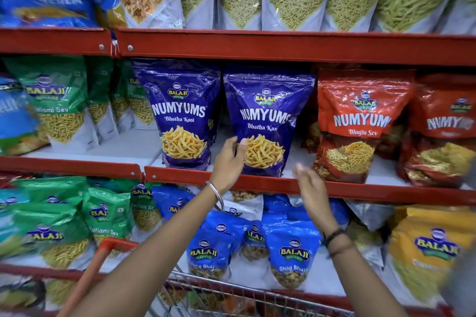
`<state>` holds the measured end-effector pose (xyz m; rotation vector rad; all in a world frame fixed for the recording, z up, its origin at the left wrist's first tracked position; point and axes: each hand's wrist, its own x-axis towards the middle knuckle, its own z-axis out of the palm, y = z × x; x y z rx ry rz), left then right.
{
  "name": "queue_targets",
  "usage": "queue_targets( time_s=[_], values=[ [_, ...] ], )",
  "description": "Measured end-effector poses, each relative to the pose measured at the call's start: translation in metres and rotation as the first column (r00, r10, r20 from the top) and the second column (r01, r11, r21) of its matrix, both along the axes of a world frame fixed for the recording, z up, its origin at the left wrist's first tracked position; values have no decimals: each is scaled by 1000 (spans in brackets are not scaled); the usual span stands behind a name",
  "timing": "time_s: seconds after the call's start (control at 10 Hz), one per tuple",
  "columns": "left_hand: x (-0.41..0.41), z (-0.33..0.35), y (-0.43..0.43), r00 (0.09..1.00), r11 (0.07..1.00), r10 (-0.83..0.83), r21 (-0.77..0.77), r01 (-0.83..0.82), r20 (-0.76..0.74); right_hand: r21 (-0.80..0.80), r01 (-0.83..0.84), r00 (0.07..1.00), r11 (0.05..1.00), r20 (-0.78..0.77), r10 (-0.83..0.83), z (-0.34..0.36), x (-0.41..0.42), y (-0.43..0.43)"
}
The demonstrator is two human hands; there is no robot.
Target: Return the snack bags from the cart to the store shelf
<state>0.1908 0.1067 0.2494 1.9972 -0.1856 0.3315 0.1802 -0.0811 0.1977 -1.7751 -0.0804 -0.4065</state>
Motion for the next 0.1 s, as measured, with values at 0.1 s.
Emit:
queue_targets(
  time_s=[0.1],
  values=[
    [-15,20,-12,941,999,25,23,-35,338,83,251,967,964,-50,-248,-72,-54,-43]
  ],
)
